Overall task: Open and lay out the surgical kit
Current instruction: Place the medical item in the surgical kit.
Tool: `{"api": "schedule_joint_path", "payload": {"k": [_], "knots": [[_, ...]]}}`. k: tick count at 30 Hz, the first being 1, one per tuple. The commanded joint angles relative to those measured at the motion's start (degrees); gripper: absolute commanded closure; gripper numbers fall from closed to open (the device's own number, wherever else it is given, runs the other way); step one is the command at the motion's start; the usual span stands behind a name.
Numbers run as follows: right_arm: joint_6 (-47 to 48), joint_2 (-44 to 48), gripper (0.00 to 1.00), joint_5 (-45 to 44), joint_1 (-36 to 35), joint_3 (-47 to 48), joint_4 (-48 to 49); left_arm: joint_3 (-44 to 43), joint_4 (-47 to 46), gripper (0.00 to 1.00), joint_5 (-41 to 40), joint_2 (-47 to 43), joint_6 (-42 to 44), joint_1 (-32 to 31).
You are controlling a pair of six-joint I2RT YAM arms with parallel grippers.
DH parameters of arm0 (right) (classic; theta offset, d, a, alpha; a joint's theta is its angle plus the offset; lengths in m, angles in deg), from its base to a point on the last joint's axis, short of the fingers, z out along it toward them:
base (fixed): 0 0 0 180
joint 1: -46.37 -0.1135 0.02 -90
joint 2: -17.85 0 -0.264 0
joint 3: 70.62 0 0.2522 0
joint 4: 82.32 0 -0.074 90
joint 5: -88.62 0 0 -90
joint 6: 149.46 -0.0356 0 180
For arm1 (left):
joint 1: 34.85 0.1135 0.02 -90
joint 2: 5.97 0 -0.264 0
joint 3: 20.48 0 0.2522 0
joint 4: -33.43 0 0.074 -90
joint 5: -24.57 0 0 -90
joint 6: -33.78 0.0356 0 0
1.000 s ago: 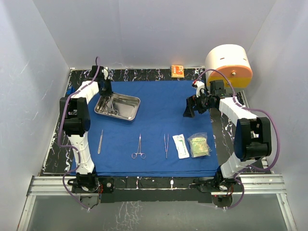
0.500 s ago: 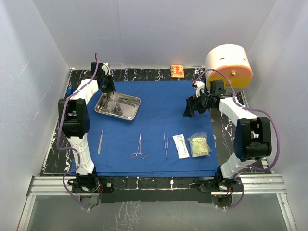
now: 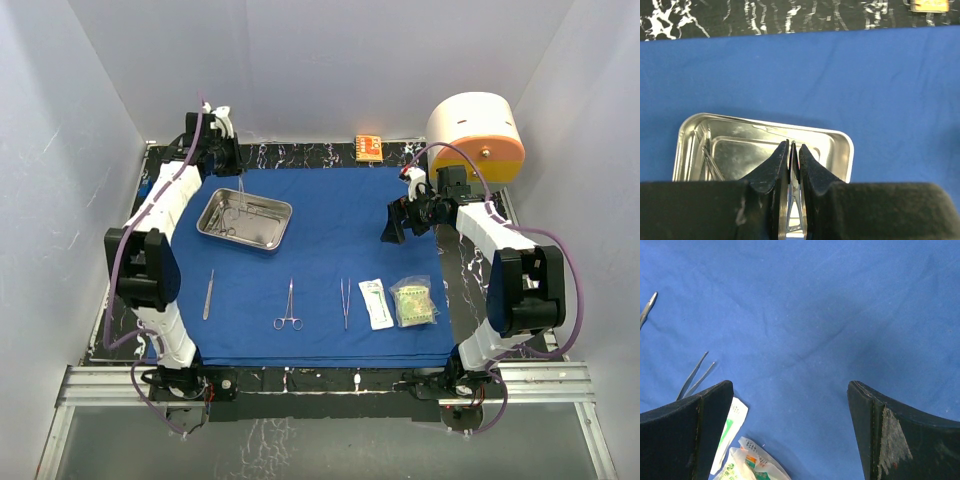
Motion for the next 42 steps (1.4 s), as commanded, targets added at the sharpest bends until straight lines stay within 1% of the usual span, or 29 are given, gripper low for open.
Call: {"api": "schedule_joint_path", "payload": {"k": [1, 7, 12, 14, 16, 17, 21, 24, 27, 32, 39, 42], "knots": [[0.18, 2.47, 0.02, -0.99, 0.27, 1.73, 2.09, 2.47, 4.59, 1.0, -2.88, -10.69, 1.14, -4.39], [0.19, 4.75, 0.02, -2.81, 0.27, 0.81, 2.96, 11.83, 10.24, 1.0, -2.29, -18.87, -2.02, -9.19], [0.88, 8.08, 0.02, -5.3, 0.63, -1.85, 5.53, 23.52, 12.72, 1.0, -1.55, -26.22, -6.43, -14.61], [1.08, 9.76, 0.02, -5.93, 1.31, -3.18, 6.67, 28.26, 12.21, 1.0, -0.9, -28.6, -7.71, -16.54], [1.16, 11.43, 0.02, -5.73, 2.38, -4.67, 7.94, 32.78, 11.61, 1.0, -1.94, -29.93, -8.48, -18.38], [1.2, 12.26, 0.02, -5.28, 2.51, -5.09, 8.38, 34.84, 10.95, 1.0, -1.93, -30.01, -9.29, -18.77], [0.05, 15.37, 0.02, -1.99, 6.81, -6.67, 9.99, 43.25, 7.46, 1.0, -1.47, -32.12, -11.69, -18.89], [-0.66, 17.31, 0.02, 0.15, 8.68, -8.51, 11.79, 45.17, 6.12, 1.0, -2.64, -31.22, -12.04, -18.86], [-1.14, 18.32, 0.02, 1.29, 9.42, -9.51, 13.04, 44.72, 5.31, 1.0, -2.31, -29.39, -12.16, -18.79], [-1.45, 17.7, 0.02, 2.53, 9.5, -9.54, 13.1, 42.58, 4.95, 1.0, -1.8, -25.53, -12.2, -17.49], [-1.59, 17.23, 0.02, 3.96, 9.51, -9.35, 13.11, 43.96, 4.5, 1.0, -3.74, -23.39, -11.87, -16.46], [-1.68, 17.23, 0.02, 4.26, 9.49, -9.35, 13.07, 43.52, 4.48, 1.0, -3.06, -21.88, -11.92, -15.47]]}}
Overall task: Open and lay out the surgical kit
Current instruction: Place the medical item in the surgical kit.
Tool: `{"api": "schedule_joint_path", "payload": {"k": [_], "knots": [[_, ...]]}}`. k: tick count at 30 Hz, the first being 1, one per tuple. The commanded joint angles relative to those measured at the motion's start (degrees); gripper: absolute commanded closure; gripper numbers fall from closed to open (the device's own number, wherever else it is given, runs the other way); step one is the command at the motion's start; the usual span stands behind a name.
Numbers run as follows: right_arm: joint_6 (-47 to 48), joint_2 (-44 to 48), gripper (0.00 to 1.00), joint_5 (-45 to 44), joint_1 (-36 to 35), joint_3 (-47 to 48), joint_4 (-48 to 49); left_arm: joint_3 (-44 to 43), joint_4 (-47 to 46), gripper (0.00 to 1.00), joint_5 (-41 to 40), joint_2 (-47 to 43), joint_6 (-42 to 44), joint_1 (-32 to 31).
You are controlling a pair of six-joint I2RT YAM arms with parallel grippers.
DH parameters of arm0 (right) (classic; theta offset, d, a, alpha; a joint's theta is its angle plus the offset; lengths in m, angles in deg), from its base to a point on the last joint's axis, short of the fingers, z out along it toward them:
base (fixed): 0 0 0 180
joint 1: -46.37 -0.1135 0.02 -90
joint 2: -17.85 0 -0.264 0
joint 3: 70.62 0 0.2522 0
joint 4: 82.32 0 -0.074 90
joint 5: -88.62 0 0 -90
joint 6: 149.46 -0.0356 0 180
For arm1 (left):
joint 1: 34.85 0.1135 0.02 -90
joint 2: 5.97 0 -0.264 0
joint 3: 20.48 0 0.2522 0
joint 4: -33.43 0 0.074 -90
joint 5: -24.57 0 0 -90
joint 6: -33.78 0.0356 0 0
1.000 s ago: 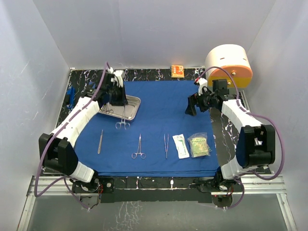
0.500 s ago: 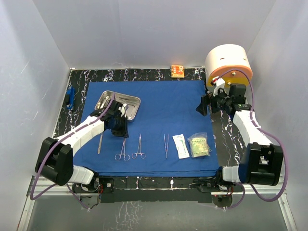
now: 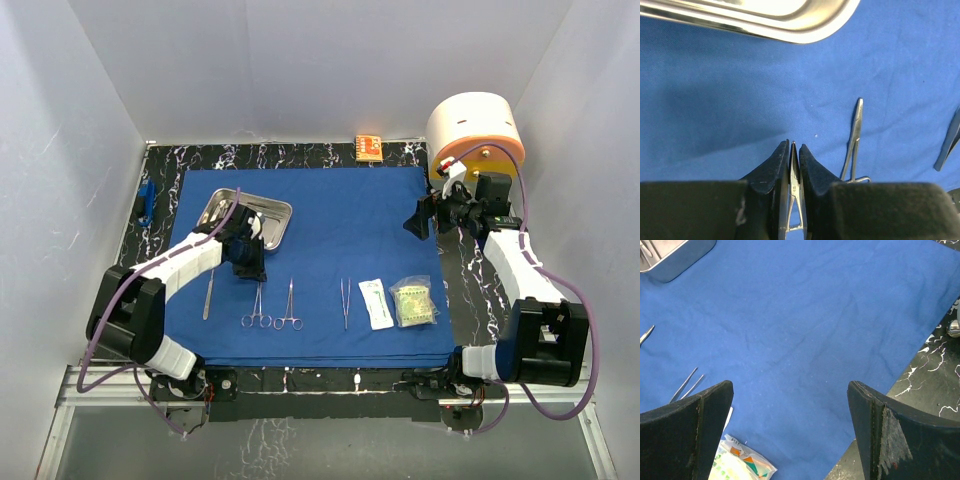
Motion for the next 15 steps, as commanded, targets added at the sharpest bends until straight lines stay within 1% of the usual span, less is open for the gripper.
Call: {"api": "schedule_joint_path", "payload": {"k": [1, 15], "knots": [[-0.26, 0.47, 0.02, 1.83, 0.14, 0.01, 3.04, -1.03, 0.18, 1.0, 0.04, 1.11, -0.41, 1.12], [-0.33, 0.41, 0.02, 2.47, 0.2, 0.25, 2.83, -0.82, -0.42, 1.0, -1.04, 2.74, 0.56, 1.12]]}}
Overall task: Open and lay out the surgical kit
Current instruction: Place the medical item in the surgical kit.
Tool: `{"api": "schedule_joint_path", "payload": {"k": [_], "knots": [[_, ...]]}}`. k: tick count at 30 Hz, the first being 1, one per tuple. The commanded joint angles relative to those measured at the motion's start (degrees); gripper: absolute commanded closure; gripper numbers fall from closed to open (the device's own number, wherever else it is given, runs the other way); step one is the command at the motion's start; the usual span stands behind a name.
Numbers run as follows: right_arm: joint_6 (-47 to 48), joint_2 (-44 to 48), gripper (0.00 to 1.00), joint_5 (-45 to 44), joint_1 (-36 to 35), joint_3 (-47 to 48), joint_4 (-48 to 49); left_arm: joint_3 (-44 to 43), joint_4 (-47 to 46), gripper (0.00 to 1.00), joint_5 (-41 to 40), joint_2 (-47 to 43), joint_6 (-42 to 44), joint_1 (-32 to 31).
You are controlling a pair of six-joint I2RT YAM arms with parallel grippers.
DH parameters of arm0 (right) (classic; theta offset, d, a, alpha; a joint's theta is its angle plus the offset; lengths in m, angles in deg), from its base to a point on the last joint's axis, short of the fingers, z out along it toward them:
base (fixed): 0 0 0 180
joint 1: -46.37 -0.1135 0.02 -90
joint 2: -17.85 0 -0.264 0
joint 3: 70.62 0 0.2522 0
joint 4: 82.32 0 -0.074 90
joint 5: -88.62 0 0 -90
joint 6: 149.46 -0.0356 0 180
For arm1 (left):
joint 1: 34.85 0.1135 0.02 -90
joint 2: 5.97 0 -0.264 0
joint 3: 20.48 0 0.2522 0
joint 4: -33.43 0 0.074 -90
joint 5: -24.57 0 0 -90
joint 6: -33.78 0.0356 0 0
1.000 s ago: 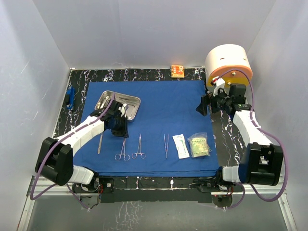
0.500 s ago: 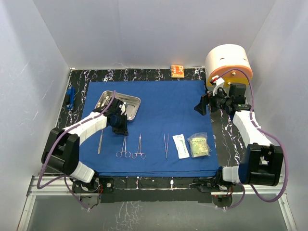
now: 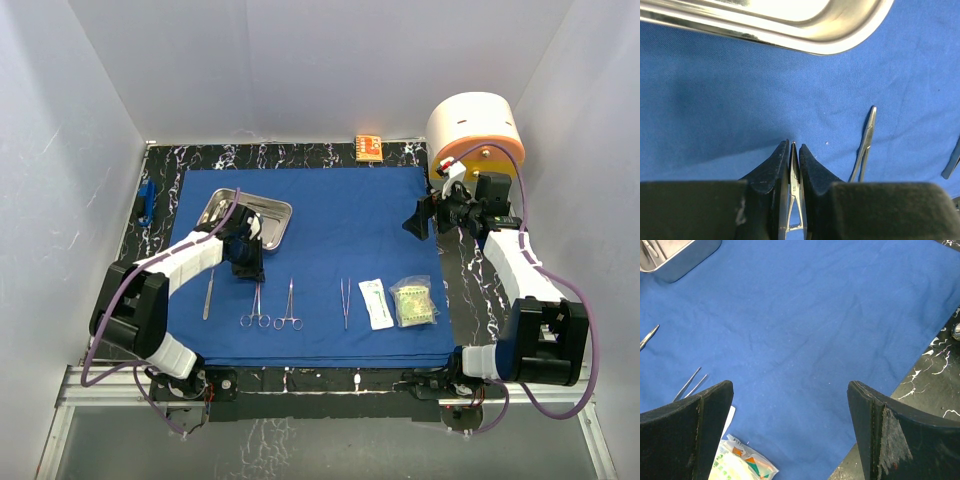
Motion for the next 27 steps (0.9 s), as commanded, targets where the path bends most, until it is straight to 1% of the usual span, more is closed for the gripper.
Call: {"api": "schedule_joint_path", "payload": {"k": [1, 27], "knots": [[-0.3, 0.6, 0.02, 1.36, 0.2, 0.25, 2.63, -0.78, 0.2, 1.0, -0.34, 0.71, 0.2, 0.16], [-0.34, 0.95, 0.02, 2.1, 0.16, -0.08, 2.72, -1.13, -0.42, 1.0, 0.58, 3.83, -0.38, -0.01]]}}
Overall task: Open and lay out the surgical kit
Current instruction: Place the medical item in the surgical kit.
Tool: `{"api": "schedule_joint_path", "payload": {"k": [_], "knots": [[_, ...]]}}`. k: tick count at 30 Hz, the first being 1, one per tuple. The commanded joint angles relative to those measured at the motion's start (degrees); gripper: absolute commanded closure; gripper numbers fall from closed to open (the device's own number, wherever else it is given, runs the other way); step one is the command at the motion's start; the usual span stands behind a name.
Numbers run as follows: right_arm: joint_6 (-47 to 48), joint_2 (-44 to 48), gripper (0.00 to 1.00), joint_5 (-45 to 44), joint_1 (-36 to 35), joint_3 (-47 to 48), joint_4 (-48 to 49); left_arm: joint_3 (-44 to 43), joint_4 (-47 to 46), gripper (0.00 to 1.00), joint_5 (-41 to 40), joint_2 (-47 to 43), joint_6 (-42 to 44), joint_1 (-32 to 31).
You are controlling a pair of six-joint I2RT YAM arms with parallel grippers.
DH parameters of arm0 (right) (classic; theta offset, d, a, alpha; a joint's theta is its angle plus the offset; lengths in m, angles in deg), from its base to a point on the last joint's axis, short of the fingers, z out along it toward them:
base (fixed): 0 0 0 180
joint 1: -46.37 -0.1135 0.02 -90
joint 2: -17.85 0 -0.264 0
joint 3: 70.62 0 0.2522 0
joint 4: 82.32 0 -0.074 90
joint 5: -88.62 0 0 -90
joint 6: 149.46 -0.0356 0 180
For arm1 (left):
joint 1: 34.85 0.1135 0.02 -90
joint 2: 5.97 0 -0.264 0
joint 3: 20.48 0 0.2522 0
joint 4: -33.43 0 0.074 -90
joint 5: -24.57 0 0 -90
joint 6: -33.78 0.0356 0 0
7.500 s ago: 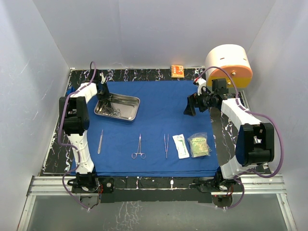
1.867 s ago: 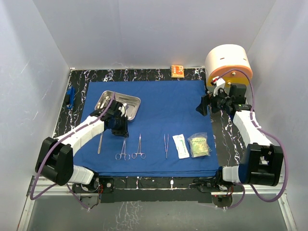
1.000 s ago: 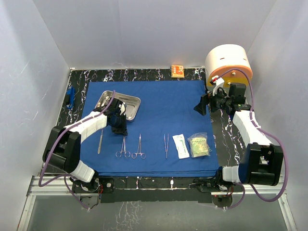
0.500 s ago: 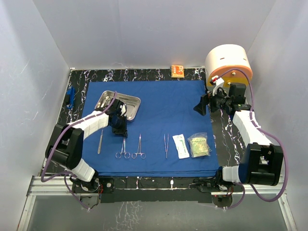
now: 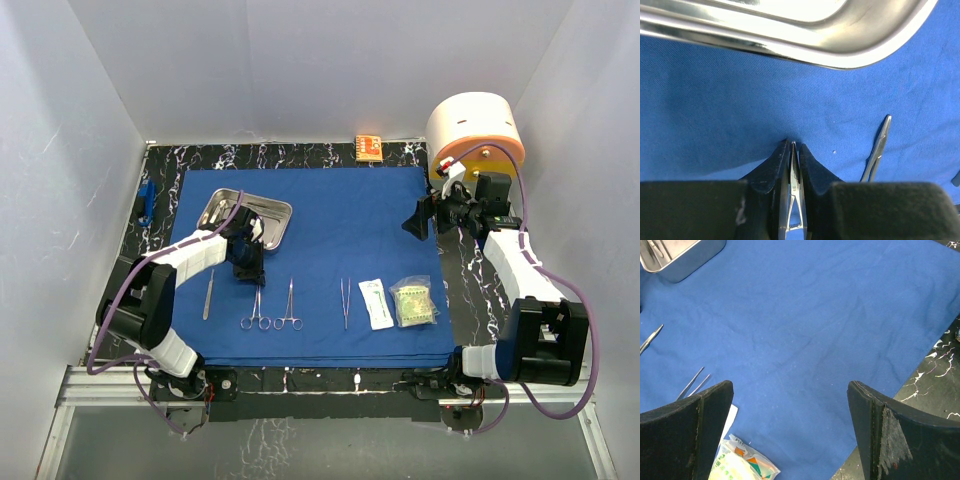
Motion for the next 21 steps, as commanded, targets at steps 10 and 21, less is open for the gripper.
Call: {"api": "schedule_joint_path", "payload": {"k": [10, 21], "knots": [[-0.38, 0.95, 0.02, 1.29, 0.2, -0.07, 2.73, -0.06, -0.1, 1.0, 0.4, -0.15, -0.78, -0.19], [-0.35, 1.12, 0.02, 1.41, 0.17, -0.14, 2.77, 0.88, -0.36, 0.97, 0.48, -0.22, -1.13, -0.37]]}}
